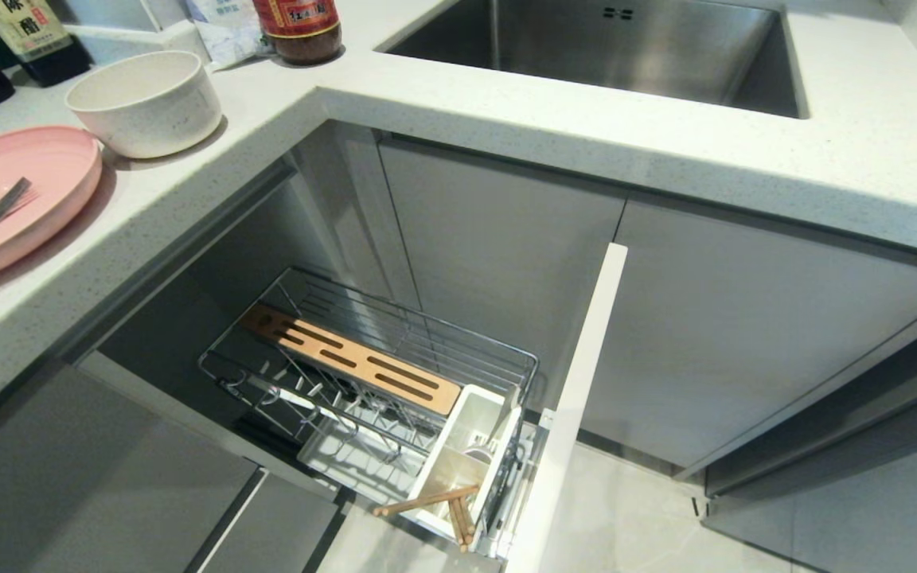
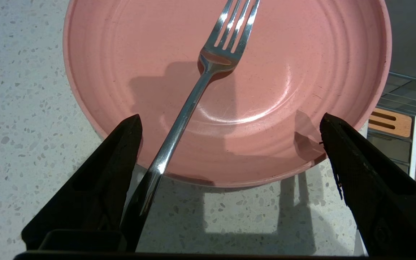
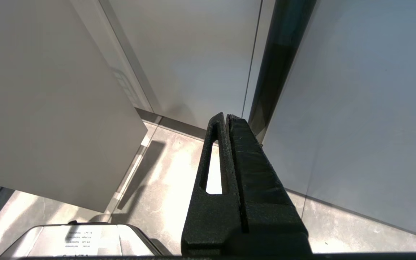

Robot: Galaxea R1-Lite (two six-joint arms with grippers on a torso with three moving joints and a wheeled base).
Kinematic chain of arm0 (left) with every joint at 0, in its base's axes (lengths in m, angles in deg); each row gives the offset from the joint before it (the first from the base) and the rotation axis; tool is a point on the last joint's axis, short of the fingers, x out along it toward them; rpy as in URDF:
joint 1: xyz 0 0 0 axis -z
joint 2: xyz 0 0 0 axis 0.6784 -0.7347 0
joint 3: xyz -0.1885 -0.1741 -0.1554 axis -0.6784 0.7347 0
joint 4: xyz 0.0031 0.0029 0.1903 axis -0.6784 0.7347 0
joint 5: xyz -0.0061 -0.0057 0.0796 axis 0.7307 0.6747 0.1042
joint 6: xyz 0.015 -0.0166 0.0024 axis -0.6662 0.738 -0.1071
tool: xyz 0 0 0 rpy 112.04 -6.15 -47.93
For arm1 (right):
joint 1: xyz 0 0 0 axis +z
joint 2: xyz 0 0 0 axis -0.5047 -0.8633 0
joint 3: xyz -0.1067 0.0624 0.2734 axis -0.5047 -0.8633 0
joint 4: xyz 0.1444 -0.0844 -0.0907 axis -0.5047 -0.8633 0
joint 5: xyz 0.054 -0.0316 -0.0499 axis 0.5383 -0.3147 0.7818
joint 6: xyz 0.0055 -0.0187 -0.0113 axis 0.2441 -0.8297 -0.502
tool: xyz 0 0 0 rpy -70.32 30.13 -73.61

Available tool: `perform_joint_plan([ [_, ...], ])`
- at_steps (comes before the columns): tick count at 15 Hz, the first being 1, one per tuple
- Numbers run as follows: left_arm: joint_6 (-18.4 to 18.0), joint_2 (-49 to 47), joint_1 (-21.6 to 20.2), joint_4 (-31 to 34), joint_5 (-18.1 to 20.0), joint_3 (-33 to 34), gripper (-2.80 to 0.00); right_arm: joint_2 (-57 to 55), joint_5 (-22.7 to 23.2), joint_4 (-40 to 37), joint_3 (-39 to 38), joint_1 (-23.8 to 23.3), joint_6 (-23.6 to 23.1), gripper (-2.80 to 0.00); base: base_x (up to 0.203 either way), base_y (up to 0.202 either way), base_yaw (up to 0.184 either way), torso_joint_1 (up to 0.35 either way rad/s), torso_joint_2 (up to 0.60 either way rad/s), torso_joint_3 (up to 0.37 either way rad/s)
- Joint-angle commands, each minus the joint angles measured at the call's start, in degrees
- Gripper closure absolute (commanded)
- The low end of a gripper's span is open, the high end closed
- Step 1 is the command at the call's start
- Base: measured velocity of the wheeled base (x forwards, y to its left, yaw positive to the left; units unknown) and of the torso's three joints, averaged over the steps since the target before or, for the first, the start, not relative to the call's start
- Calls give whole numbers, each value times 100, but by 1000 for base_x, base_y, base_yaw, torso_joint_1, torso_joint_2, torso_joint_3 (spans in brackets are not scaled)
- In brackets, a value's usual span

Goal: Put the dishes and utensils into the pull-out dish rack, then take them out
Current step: Pick up the fork and place it in the cupboard

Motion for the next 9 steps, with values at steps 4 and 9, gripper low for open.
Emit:
perform_joint_plan([
  [4,-18,4,87,-42,35,-6,-280,-2,0,2,0,1,-1,0,0,0,0,0,0,0],
  [9,-18,-81,122,-159,35,-15,-280,-2,0,2,0,1,-1,0,0,0,0,0,0,0],
])
